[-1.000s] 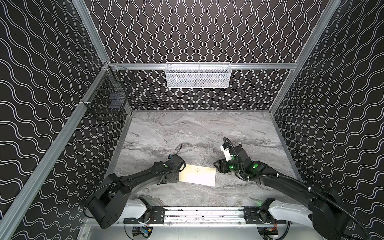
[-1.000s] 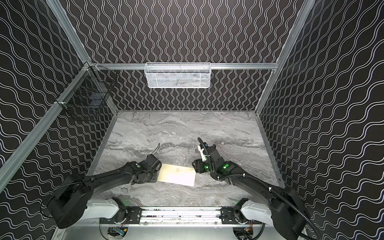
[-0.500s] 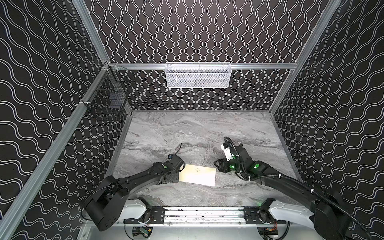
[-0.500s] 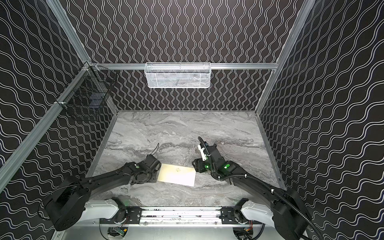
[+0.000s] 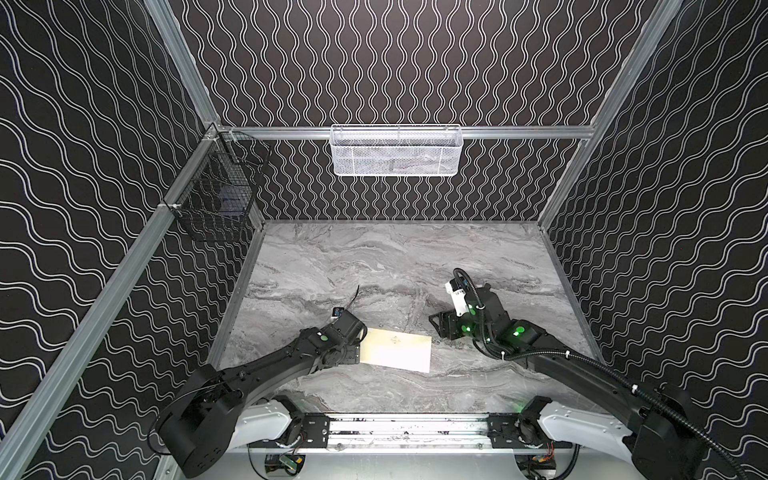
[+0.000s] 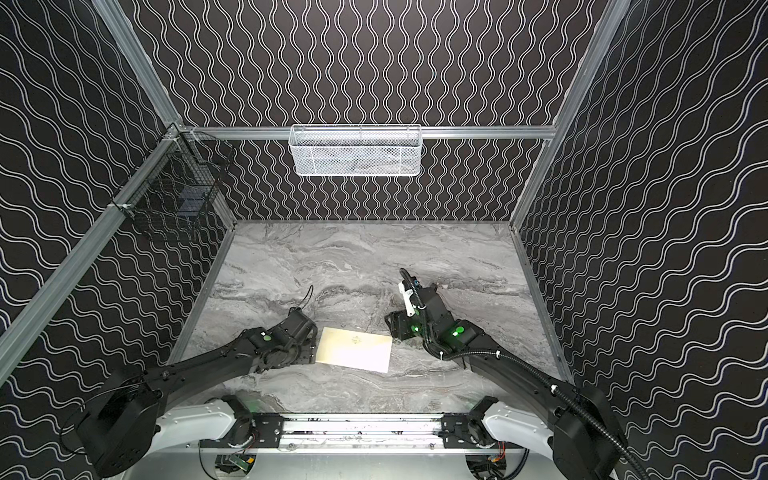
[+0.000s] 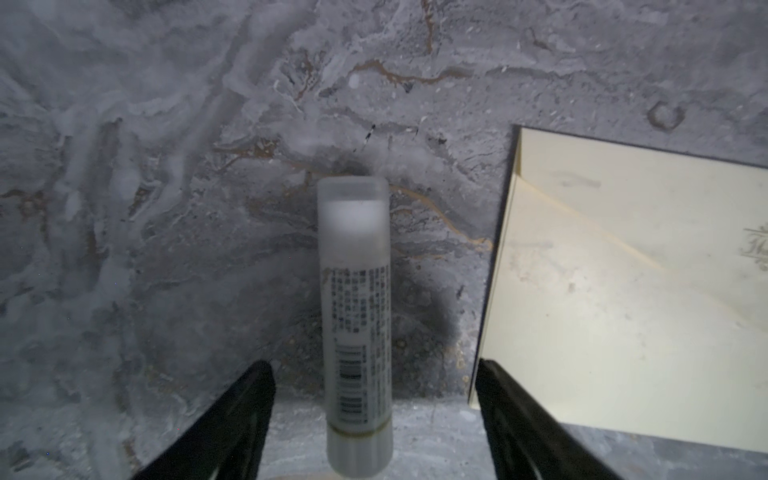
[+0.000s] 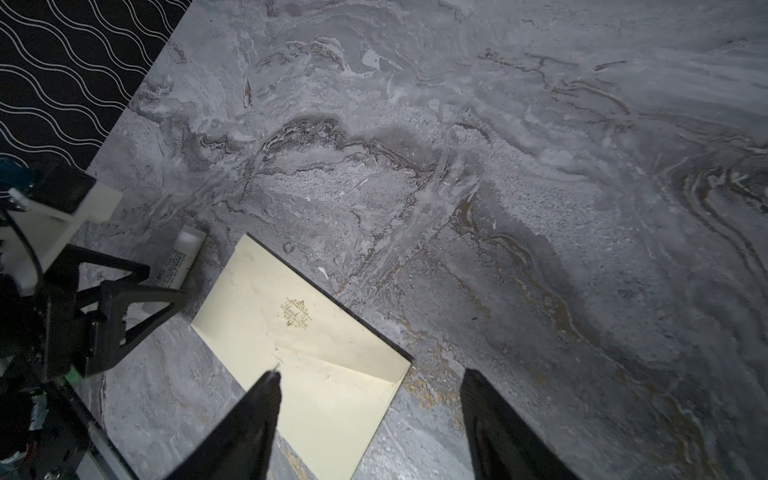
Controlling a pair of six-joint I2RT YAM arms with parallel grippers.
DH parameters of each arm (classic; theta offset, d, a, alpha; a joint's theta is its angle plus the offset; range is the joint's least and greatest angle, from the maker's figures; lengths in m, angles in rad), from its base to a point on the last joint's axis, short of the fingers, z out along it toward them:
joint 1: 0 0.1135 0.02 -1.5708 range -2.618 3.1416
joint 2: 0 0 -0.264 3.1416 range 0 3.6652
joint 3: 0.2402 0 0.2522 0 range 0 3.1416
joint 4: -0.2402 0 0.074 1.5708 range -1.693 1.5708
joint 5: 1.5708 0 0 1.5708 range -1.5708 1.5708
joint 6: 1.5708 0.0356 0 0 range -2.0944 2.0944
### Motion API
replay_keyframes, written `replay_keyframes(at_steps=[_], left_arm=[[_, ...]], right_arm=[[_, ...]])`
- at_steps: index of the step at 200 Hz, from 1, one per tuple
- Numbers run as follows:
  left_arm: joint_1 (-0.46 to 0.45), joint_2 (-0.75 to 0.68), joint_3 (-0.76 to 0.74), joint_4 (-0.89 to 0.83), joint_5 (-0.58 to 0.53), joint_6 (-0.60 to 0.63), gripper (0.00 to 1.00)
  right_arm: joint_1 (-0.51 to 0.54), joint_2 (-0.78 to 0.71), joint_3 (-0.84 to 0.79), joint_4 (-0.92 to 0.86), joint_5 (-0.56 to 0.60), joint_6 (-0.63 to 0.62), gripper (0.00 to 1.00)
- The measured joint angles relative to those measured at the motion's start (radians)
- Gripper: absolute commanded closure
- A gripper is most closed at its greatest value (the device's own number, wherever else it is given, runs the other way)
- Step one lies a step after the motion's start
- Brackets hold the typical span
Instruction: Place the letter into the envelope and seal it
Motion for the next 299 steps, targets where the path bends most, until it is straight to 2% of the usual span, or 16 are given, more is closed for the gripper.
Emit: replay_keyframes(at_steps=[10, 22, 29, 33, 57, 78, 88, 105, 125, 141, 178, 207, 223, 254, 271, 299], left_arm=[[0.000, -0.028, 0.005, -0.004, -0.008, 0.001, 0.16], [0.000, -0.068, 0.033, -0.021, -0.014, 0.012, 0.14], [0.000, -0.090, 0.054, -0.021, -0.021, 0.029, 0.03], [0.000, -0.104, 0.065, -0.018, -0.027, 0.040, 0.02], [0.000, -0.202, 0.087, 0.054, -0.111, 0.129, 0.01], [0.016, -0.234, 0.044, 0.217, -0.259, 0.283, 0.02], [0.063, -0.214, -0.002, 0.336, -0.319, 0.365, 0.02], [0.211, -0.128, -0.016, 0.459, -0.323, 0.488, 0.02], [0.320, -0.019, 0.009, 0.624, -0.296, 0.616, 0.02], [0.400, 0.027, -0.032, 0.767, -0.232, 0.697, 0.02], [0.530, 0.138, -0.099, 1.014, -0.045, 0.824, 0.03], [0.578, 0.179, -0.079, 1.064, 0.094, 0.869, 0.05], [0.598, 0.167, -0.135, 1.188, 0.177, 0.859, 0.03], [0.652, 0.254, -0.208, 1.361, 0.223, 0.798, 0.02], [0.685, 0.293, -0.208, 1.435, 0.208, 0.759, 0.01], [0.670, 0.318, -0.180, 1.463, 0.203, 0.740, 0.02]], right_arm=[[-0.001, -0.008, 0.000, 0.000, 0.024, -0.015, 0.23], [-0.006, -0.031, -0.021, 0.038, 0.093, -0.042, 0.13], [-0.014, -0.047, -0.053, 0.085, 0.144, -0.063, 0.11], [-0.021, -0.058, -0.082, 0.120, 0.178, -0.085, 0.11], [-0.098, -0.058, -0.353, 0.504, 0.338, -0.278, 0.03], [-0.222, 0.109, -0.456, 0.815, 0.428, -0.418, 0.02], [-0.264, 0.217, -0.444, 0.963, 0.455, -0.479, 0.01], [-0.300, 0.380, -0.444, 1.246, 0.521, -0.596, 0.01], [-0.371, 0.361, -0.483, 1.419, 0.495, -0.631, 0.01], [-0.432, 0.289, -0.471, 1.449, 0.472, -0.596, 0.01], [-0.448, 0.214, -0.472, 1.380, 0.403, -0.554, 0.00], [-0.556, 0.309, -0.526, 1.403, 0.299, -0.501, 0.00], [-0.636, 0.380, -0.594, 1.498, 0.241, -0.449, 0.00], [-0.709, 0.439, -0.583, 1.572, 0.103, -0.390, 0.00], [-0.740, 0.420, -0.498, 1.518, 0.063, -0.363, 0.00], [-0.750, 0.437, -0.431, 1.422, -0.014, -0.349, 0.00]])
